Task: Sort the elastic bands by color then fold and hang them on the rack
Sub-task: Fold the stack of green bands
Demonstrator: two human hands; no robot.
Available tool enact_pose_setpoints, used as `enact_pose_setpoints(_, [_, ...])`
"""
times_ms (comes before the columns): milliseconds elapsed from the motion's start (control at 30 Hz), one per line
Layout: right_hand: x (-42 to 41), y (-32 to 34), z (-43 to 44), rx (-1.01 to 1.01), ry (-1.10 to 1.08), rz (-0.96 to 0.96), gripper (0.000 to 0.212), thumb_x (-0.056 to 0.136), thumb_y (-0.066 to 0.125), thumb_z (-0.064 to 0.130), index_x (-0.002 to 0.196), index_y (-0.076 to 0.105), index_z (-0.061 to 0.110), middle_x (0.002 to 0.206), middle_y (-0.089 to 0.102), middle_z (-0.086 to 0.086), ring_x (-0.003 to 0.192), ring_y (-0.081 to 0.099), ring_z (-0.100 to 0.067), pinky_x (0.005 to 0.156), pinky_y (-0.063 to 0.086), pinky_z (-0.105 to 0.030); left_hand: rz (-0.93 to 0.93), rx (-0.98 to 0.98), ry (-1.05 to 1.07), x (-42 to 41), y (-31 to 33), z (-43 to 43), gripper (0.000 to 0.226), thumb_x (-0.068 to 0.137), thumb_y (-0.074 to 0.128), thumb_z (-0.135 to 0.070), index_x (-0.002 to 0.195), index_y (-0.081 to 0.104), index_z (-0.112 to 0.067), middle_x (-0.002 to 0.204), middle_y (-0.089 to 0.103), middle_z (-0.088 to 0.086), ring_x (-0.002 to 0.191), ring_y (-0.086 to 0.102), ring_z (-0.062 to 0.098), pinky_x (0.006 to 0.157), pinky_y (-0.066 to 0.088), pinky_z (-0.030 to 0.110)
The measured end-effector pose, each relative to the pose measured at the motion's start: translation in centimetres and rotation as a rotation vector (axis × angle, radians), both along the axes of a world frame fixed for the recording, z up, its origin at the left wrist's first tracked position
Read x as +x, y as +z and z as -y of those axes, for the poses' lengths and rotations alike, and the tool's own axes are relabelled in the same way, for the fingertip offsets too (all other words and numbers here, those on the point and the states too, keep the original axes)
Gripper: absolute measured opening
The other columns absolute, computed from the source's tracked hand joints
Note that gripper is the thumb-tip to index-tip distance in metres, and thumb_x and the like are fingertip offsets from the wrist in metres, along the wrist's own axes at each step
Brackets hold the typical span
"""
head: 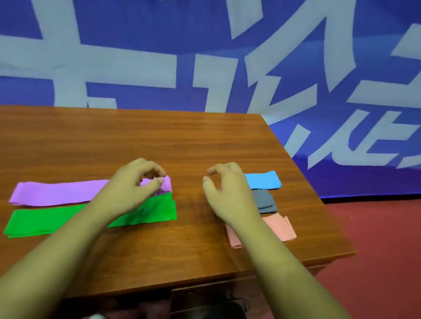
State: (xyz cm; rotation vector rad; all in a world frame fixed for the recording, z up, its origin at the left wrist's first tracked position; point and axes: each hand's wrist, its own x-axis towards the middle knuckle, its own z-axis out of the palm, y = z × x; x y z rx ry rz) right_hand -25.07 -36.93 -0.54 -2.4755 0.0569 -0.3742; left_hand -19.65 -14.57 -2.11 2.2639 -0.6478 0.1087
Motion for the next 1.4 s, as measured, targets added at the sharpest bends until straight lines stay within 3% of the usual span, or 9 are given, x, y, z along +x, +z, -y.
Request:
enact_pose_setpoints(200, [-2.9,-3.3,-11.0,0.023,0.154,-0.018,0.033,0.085,0.051,0.026,0.11,0.066,0.01,0.112,0.061,-0.009,0.109,0.056,-0.027,0.098,0.043,-0.037,-0.014,-0.057,0.375,-5.6,-2.0,-12.1,0.015,0.087,0.063,-0.003,0.097,0.063,-0.015,0.094,0.064,0.001,0.085,0.058,0.013,0.072,0.037,0.005])
enact_pose_setpoints(300, [-3.5,-4.9,-16.2,-0.034,0.249,-0.045,0.041,0.09,0.05,0.027,0.125,0.06,0.009,0.129,0.058,-0.008,0.124,0.051,-0.025,0.11,0.037,-0.037,0.06,-0.027,0.586,-7.4,-3.4,-16.8,0.019,0.082,0.065,0.0,0.094,0.062,-0.015,0.089,0.059,0.0,0.087,0.057,0.024,0.083,0.044,0.033])
enact_pose_setpoints(667, [-3.8,-8.8,-20.4,-0.371,0.325,-0.004,0.049,0.097,0.041,0.043,0.137,0.051,0.017,0.149,0.044,-0.003,0.139,0.037,-0.021,0.119,0.019,-0.035,-0.254,0.221,1.03,-6.4,-6.5,-19.0,0.049,0.082,0.065,-0.054,0.108,0.066,-0.012,0.117,0.056,0.023,0.113,0.048,0.043,0.098,0.039,0.044])
enact_pose_setpoints(833, [-3.7,-8.9,-20.4,-0.363,0.317,0.01,0.048,0.097,0.041,0.043,0.137,0.051,0.019,0.149,0.044,-0.001,0.139,0.036,-0.019,0.119,0.02,-0.036,-0.38,0.29,1.019,-5.5,-5.5,-18.2,0.039,0.08,0.065,-0.048,0.101,0.072,-0.017,0.121,0.054,0.018,0.116,0.046,0.039,0.097,0.039,0.041])
enact_pose_setpoints(933, [-3.7,-9.1,-20.4,-0.354,0.309,0.009,0.049,0.097,0.041,0.044,0.138,0.05,0.02,0.15,0.043,0.0,0.14,0.035,-0.018,0.119,0.02,-0.036,-0.25,0.052,0.874,-6.0,-5.5,-17.8,0.015,0.079,0.067,-0.032,0.077,0.059,-0.019,0.094,0.063,0.009,0.095,0.057,0.034,0.078,0.042,0.037])
enact_pose_setpoints(1100, [-3.0,-8.5,-20.1,-0.275,0.356,-0.039,0.042,0.094,0.048,0.038,0.13,0.059,0.019,0.142,0.05,0.0,0.134,0.041,-0.018,0.115,0.026,-0.033,-0.17,-0.245,0.644,-7.1,-4.2,-16.8,0.011,0.084,0.065,-0.015,0.091,0.057,-0.017,0.073,0.069,-0.001,0.068,0.065,0.013,0.062,0.043,0.03])
enact_pose_setpoints(1200, [-1.1,-5.8,-20.5,0.01,0.277,-0.118,0.029,0.096,0.051,0.034,0.107,0.069,0.013,0.115,0.064,-0.003,0.111,0.056,-0.019,0.099,0.041,-0.032,-0.105,-0.265,0.569,-6.4,-3.4,-15.8,0.013,0.084,0.067,-0.015,0.095,0.06,-0.017,0.08,0.068,-0.002,0.07,0.063,0.019,0.067,0.045,0.033])
enact_pose_setpoints(1267, [-0.3,-3.4,-21.3,0.501,0.203,-0.294,0.031,0.098,0.05,0.035,0.097,0.067,0.01,0.103,0.069,-0.009,0.096,0.064,-0.021,0.089,0.049,-0.035,-0.112,-0.309,0.492,-5.9,-3.1,-14.8,0.014,0.084,0.068,-0.015,0.095,0.06,-0.017,0.08,0.066,0.0,0.065,0.06,0.02,0.067,0.048,0.036])
enact_pose_setpoints(1400, [1.0,-1.9,-21.7,1.216,0.189,-0.682,0.048,0.095,0.051,0.051,0.114,0.062,0.007,0.104,0.072,-0.021,0.089,0.071,-0.033,0.083,0.058,-0.042,-0.039,-0.243,0.378,-5.2,-3.1,-13.1,0.019,0.078,0.074,-0.019,0.092,0.06,-0.018,0.085,0.059,-0.003,0.067,0.049,0.004,0.066,0.043,0.023])
